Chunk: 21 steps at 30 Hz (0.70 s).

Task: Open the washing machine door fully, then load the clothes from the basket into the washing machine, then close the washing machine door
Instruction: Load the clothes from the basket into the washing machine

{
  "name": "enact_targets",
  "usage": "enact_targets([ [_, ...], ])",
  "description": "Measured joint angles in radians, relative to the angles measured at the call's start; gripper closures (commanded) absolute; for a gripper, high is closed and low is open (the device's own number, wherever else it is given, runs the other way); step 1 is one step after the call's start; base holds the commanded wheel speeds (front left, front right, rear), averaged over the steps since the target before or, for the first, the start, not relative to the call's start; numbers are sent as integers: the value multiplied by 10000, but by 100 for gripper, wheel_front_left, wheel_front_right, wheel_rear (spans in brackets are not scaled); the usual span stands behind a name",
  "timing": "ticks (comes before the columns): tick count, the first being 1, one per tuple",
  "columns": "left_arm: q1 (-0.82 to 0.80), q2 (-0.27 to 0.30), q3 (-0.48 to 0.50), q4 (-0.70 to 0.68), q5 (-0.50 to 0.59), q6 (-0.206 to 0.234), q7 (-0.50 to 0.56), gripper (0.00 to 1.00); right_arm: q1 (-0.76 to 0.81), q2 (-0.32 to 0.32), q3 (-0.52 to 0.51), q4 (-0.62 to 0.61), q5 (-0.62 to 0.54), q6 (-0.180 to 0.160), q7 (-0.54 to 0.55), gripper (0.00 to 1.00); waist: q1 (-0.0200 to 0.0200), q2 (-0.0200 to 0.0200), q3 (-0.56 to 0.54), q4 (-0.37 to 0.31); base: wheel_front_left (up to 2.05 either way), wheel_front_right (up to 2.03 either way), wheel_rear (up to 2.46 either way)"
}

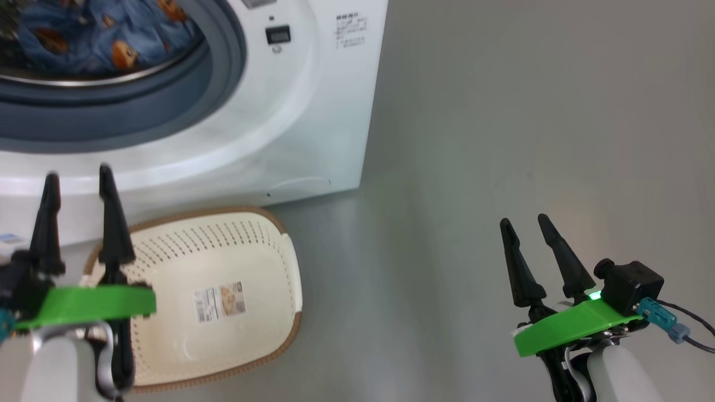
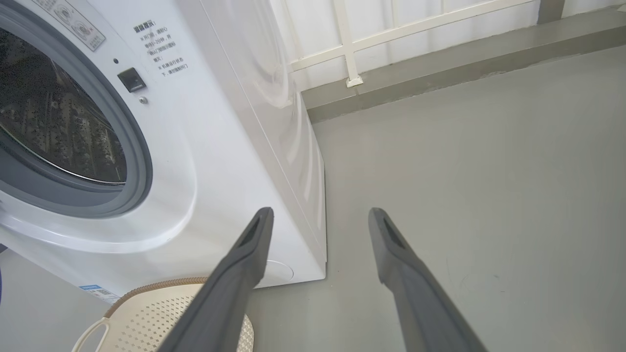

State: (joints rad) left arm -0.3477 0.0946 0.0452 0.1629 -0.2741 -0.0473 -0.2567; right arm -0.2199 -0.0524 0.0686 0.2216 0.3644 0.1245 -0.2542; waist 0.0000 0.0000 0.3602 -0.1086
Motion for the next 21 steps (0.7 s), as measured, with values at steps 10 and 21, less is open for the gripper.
enact_targets([
  [10, 2292, -345, 405, -794, 621, -100, 0, 0, 640, 0, -35, 82, -219, 0, 0, 0, -1, 0, -1322, 71, 0, 0, 0],
  [21, 4296, -491, 257, -1285, 807, -199, 2, 0, 1310, -81, -186, -105, -915, 0, 0, 0, -1, 0, -2604, 191, 0, 0, 0],
])
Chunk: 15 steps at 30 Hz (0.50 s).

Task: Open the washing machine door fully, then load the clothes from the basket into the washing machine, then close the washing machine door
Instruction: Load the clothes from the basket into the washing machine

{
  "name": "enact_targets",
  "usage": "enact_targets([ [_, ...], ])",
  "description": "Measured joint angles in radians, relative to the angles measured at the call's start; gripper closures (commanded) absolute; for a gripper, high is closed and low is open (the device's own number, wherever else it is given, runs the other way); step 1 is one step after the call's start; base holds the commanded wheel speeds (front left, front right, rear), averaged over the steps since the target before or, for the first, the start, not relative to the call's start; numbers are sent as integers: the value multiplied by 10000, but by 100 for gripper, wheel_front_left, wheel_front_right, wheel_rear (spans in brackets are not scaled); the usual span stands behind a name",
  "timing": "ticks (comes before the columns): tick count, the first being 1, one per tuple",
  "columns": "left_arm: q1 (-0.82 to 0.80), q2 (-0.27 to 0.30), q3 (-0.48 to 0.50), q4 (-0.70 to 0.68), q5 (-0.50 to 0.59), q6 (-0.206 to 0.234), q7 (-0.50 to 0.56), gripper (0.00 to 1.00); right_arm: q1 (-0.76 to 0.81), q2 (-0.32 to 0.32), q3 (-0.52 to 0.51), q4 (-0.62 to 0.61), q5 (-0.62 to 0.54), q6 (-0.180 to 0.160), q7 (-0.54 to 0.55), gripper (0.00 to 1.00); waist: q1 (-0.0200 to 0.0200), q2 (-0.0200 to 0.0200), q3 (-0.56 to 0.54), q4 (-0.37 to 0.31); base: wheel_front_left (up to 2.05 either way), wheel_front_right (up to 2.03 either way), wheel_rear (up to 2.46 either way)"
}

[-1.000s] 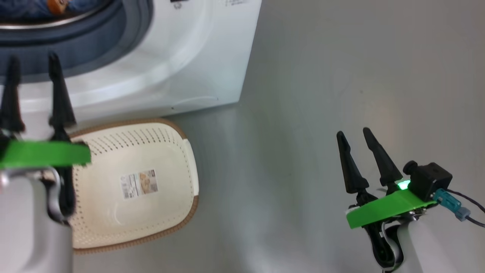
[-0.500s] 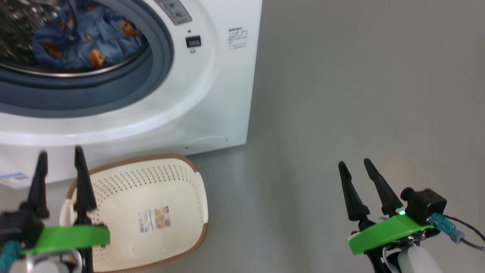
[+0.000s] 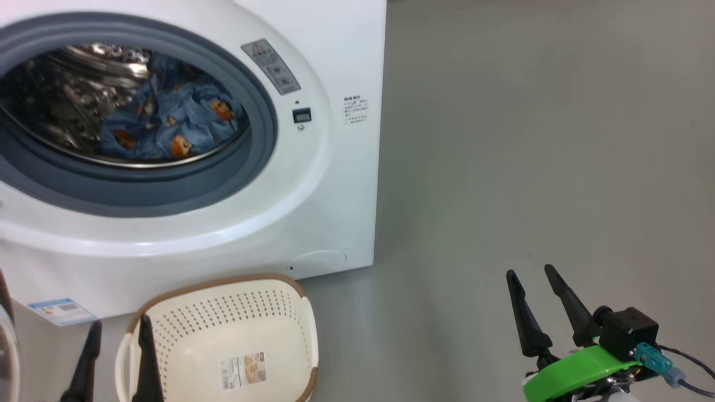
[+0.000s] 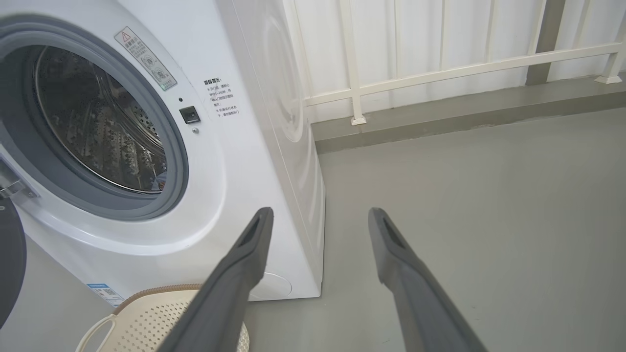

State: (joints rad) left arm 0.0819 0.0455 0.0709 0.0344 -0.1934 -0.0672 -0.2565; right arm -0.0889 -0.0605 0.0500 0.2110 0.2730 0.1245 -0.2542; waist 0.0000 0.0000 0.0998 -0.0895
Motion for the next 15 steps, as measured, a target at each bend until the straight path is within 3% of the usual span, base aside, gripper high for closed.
enact_targets([
  [7, 868, 0, 36, -305, 173, 58, 0, 0, 174, -21, -33, -50, -234, 0, 0, 0, 0, 0, -519, -1, 0, 0, 0],
  [15, 1439, 2, -151, -460, 142, 514, 0, 0, 324, -40, -136, -142, -581, 0, 0, 0, 0, 0, -704, 42, 0, 0, 0],
])
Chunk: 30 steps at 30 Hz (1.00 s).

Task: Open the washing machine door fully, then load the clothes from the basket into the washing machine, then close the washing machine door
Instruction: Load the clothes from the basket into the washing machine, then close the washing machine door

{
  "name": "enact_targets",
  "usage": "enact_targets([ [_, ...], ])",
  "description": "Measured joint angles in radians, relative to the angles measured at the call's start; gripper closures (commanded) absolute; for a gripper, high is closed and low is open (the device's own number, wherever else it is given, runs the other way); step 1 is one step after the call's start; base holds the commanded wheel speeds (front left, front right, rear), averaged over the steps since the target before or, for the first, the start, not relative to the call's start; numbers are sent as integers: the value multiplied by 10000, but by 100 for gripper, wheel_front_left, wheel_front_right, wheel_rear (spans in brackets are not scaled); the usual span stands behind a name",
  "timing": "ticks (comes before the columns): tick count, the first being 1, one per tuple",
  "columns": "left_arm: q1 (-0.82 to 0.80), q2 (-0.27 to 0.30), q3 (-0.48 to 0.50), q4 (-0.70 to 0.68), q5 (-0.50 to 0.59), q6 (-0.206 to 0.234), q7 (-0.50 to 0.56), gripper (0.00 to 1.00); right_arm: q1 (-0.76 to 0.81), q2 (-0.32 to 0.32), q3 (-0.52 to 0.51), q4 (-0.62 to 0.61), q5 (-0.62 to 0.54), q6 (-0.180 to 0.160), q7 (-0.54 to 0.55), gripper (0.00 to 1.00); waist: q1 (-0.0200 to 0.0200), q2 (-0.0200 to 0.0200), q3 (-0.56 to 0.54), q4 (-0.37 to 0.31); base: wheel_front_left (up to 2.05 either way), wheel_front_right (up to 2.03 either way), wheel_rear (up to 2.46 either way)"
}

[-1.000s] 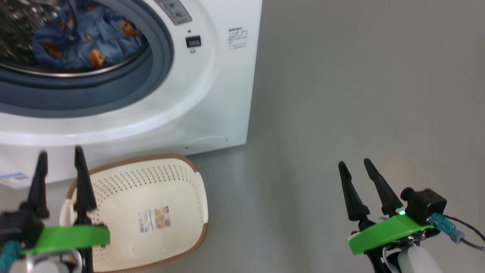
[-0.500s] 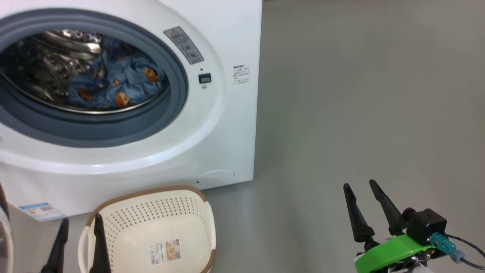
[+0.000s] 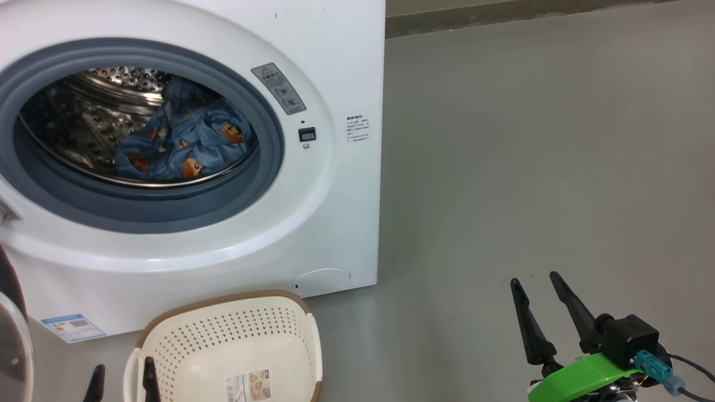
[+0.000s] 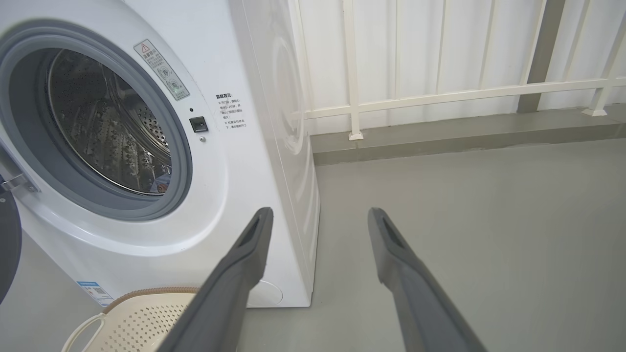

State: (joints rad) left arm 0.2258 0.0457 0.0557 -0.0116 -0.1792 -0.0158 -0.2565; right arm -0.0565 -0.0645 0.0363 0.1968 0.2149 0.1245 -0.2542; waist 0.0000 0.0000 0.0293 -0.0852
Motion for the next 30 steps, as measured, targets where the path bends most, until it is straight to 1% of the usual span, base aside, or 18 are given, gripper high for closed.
enact_targets([
  [8, 13, 2, -215, -215, -56, 318, 0, 0, 0, 4, -33, -127, -221, 0, 0, 0, 0, 0, 61, 116, 0, 0, 0],
  [19, 9, 2, -144, -320, -92, 337, 0, 0, 0, 15, -69, -130, -274, 0, 0, 0, 0, 0, 178, 194, -4, 4, 0],
  [25, 3, 2, -128, -412, -94, 286, 0, 0, -3, 29, -77, -128, -257, 0, 0, 0, 0, 0, 222, 191, -77, 77, 0],
  [30, -4, 2, -121, -414, -109, 272, 0, 0, -6, 35, -81, -128, -201, 0, 0, 0, 0, 0, 256, 171, -151, 151, 0],
])
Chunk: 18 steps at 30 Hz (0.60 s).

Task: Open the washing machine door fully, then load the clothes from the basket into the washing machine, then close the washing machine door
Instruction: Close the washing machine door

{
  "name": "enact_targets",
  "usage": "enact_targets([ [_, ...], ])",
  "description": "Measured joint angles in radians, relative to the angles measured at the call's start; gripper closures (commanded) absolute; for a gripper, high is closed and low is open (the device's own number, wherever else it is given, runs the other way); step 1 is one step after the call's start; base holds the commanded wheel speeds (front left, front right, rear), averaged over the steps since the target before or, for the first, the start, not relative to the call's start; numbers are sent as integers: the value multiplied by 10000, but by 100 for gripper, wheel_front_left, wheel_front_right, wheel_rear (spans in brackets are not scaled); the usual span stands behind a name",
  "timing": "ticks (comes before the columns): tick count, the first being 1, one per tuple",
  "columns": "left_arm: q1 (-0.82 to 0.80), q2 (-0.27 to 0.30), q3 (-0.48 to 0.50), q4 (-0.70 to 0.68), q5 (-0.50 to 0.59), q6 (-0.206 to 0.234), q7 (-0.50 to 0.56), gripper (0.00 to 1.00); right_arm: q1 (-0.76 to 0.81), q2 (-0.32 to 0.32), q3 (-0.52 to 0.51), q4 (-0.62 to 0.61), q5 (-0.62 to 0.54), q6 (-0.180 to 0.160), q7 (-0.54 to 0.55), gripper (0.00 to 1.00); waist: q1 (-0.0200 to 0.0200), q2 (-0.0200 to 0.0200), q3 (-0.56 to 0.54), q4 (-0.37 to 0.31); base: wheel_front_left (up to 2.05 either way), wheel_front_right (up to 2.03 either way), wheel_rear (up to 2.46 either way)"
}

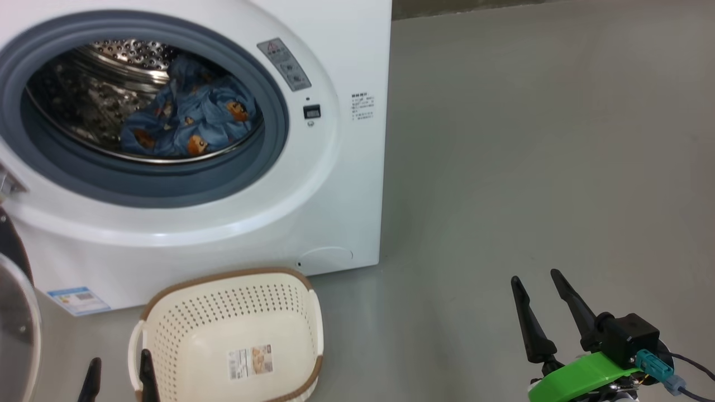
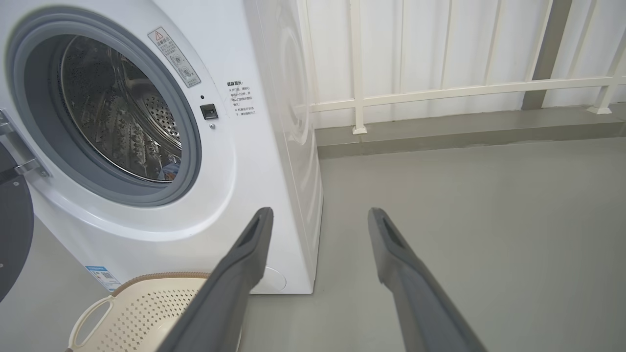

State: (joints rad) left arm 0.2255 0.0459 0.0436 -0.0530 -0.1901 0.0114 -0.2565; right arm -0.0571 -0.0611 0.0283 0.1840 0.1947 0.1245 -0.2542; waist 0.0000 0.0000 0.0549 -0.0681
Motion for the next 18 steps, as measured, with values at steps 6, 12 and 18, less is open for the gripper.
enact_targets([
  [6, -36, 0, 8, -36, -219, -79, 0, 0, -1, 27, -52, 4, 0, 0, 0, 0, 0, 0, 45, 27, -159, 159, 0],
  [12, -47, 0, 8, -33, -226, -58, 0, 0, 0, 31, -94, 6, 0, 0, 0, 0, 0, 0, -2, 125, -79, 79, 0],
  [18, -47, 0, -13, -35, -261, -58, 0, 0, 0, 35, -81, 4, 0, 0, 0, 0, 0, 0, -78, 206, -13, 13, 0],
])
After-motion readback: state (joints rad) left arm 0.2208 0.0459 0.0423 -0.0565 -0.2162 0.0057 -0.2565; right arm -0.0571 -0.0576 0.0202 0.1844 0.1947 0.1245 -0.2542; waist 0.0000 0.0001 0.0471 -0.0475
